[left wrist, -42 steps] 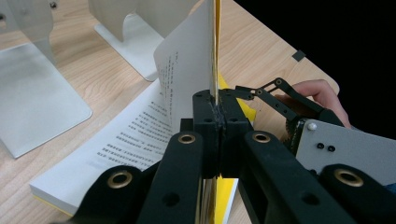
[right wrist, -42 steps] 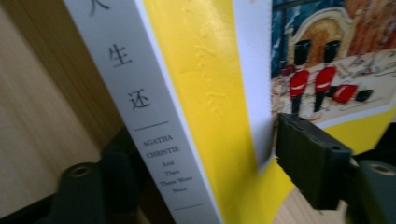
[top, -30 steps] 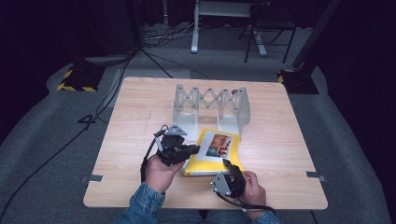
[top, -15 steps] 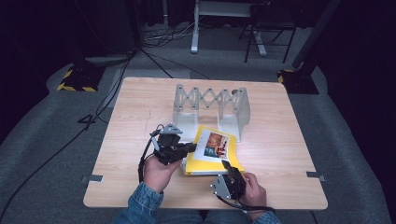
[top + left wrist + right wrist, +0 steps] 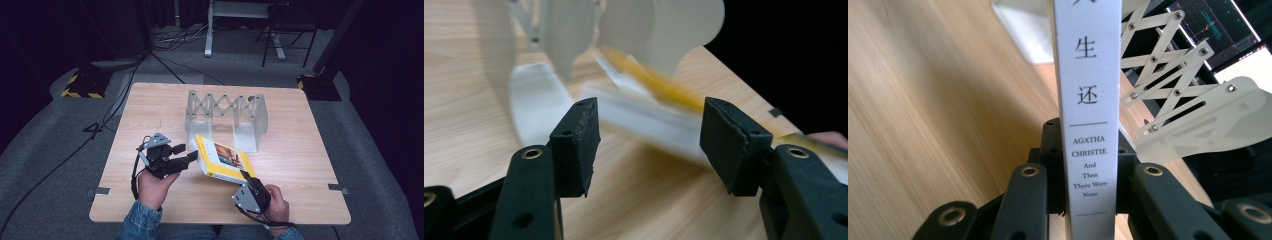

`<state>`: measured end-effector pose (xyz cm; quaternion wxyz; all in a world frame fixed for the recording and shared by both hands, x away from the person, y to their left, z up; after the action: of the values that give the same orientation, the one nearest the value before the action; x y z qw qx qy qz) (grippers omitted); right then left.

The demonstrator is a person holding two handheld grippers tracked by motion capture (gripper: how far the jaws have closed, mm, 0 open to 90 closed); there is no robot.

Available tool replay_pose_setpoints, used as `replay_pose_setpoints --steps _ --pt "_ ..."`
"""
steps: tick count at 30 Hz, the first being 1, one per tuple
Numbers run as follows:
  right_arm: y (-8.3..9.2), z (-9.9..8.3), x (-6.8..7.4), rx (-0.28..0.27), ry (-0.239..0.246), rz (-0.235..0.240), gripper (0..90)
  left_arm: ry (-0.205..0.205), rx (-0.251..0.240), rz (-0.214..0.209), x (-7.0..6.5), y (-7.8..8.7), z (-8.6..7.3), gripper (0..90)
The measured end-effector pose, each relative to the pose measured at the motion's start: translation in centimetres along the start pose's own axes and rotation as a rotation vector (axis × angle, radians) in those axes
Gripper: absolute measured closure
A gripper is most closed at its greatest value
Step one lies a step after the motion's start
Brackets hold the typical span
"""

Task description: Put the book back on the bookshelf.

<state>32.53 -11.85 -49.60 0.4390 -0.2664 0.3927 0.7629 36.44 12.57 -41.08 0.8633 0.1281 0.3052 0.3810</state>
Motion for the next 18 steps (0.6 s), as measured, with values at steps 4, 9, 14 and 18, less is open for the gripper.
replay_pose_setpoints --steps 4,9,14,18 --pt "0.7 0.2 -1.2 -0.031 -0.076 0.015 76.2 -0.027 -0.023 0.047 1.3 0.8 -0.9 40.1" --pt "1.5 0.2 -2.6 -0.053 -0.131 0.008 76.2 -0.042 0.018 0.134 4.0 0.9 -3.1 38.7" --pt "2.2 0.3 -4.0 -0.068 -0.158 -0.015 76.2 -0.119 0.066 0.235 5.6 0.5 -5.6 38.6" --pt "2.6 0.7 -5.1 -0.087 -0.184 -0.029 76.1 -0.21 0.113 0.32 6.9 -0.1 -7.3 38.4"
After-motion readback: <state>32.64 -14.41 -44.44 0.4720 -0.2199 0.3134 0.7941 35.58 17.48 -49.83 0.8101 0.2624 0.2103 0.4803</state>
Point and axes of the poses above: each handheld gripper's, and its own axes: y roughly backward along the jaws, z roughly out of its top, x roughly to its left, the point moved 5 cm from there along -y, roughly forward along the jaws, and after that the axes turned 6 degrees about y, right-handed, at the moved point
